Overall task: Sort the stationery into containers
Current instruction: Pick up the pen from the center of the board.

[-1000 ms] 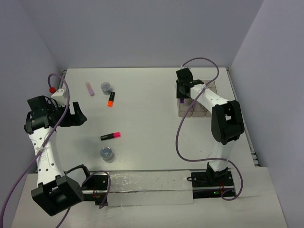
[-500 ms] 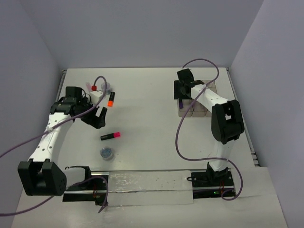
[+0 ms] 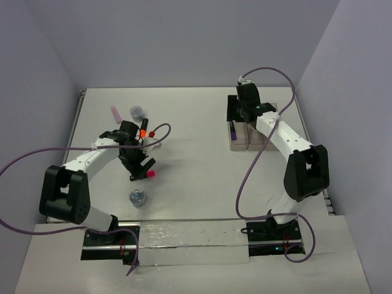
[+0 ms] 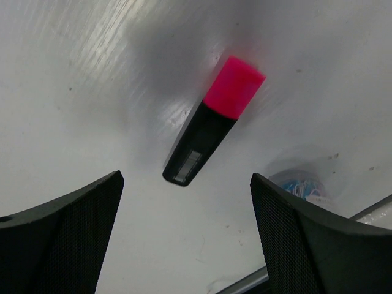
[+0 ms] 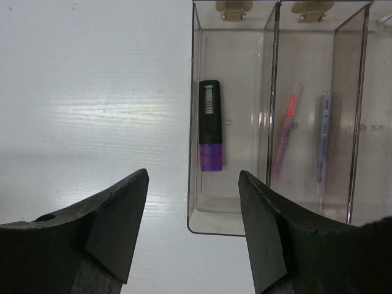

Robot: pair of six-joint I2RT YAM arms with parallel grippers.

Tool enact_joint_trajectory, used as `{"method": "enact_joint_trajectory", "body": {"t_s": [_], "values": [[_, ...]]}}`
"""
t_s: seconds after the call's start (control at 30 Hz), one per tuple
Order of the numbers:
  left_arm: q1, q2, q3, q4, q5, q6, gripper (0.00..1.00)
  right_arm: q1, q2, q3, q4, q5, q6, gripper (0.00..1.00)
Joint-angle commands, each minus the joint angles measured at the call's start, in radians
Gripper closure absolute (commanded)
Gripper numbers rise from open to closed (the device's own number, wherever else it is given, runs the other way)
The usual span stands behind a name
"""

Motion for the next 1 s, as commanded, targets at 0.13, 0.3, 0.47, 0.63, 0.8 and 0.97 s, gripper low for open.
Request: {"method": "enact_joint_trajectory", "body": {"t_s": [0.13,0.3,0.47,0.63,0.8,0.97], "values": [[-0.075,0.067,-0.076,0.144,-0.113,0.054,0.09,-0.006,-0.058,-0.051,0.035,0.014,-0.036,0.32],[-0.081,0.144,-0.077,0.198,-0.161,0.044,0.14,-0.006,-0.044,-0.057,0.044,-0.007,-0.025,0.32],[-0.092,0.179,-0.065,0.177,-0.174,0.037,0.48,-0.006,-0.053,-0.063,0.047,-0.024,-0.019,0.33],[-0.091,0.168,-0.033,0.153,-0.120,0.005,1.00,-0.006,-0.082,-0.066,0.045,-0.045,-0.010,0.33],[-0.087,0.163,0.076,0.115,-0.037,-0.097,1.00,-0.003,-0.115,-0.075,0.051,-0.090,0.002,0.34],[-0.007,0.120,0.217,0.062,0.075,-0.189,1.00,0.012,-0.147,-0.047,0.026,-0.087,0.004,0.34]]}}
